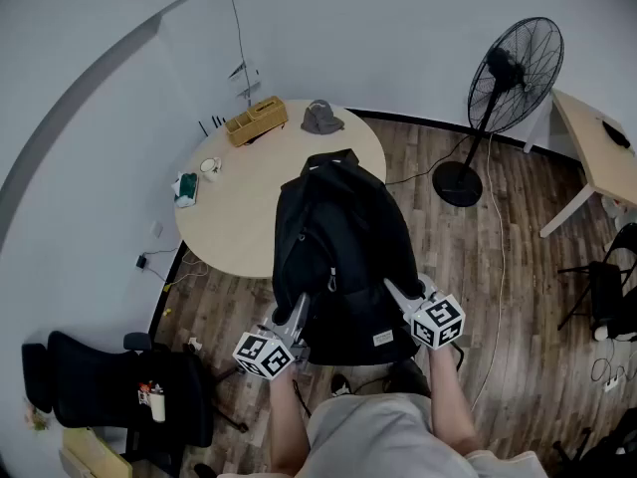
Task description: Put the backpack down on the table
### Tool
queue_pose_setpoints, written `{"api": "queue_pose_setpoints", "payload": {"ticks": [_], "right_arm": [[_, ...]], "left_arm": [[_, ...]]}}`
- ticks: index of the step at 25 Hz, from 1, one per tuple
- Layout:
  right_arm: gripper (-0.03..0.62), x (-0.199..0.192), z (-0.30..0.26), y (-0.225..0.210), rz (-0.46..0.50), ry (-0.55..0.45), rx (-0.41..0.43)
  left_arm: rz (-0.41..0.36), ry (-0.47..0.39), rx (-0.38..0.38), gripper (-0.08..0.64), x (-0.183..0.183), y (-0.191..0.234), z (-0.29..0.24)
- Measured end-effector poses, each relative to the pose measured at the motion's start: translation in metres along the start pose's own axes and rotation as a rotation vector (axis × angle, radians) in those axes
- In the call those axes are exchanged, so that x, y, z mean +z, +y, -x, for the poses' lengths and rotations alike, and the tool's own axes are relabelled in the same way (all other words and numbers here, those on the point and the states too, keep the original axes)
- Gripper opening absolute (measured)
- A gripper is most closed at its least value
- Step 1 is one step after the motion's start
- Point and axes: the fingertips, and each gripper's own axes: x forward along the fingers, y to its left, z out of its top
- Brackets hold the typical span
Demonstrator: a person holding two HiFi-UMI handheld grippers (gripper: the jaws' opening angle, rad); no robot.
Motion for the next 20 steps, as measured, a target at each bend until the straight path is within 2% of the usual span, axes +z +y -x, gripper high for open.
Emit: {"api": "queue_pose_setpoints", "payload": {"ticks": [7,13,17,20], "right_arm": [[0.075,-0.014,0.0,0.044,-0.009,-0.006,-0.031],[0.077,-0.009,-0.005,0.04,-0.032,0.002,-0.045],[0.077,-0.02,-0.021,0.063,-0.031,0.002,-0.053],[0.077,-0.02,-0.032,0.064,-0.028,0.008,-0.054]], "left_arm": [[-0.022,0.012,-0.009,0.067,0.001,0.012,0.04],[-0.025,0.035,-0.007,0.067,0.01,0.014,0.032],[-0.026,0.036,-0.012,0.067,0.008,0.035,0.053],[-0.02,0.035,-0.01,0.067,0.009,0.046,0.052]]}}
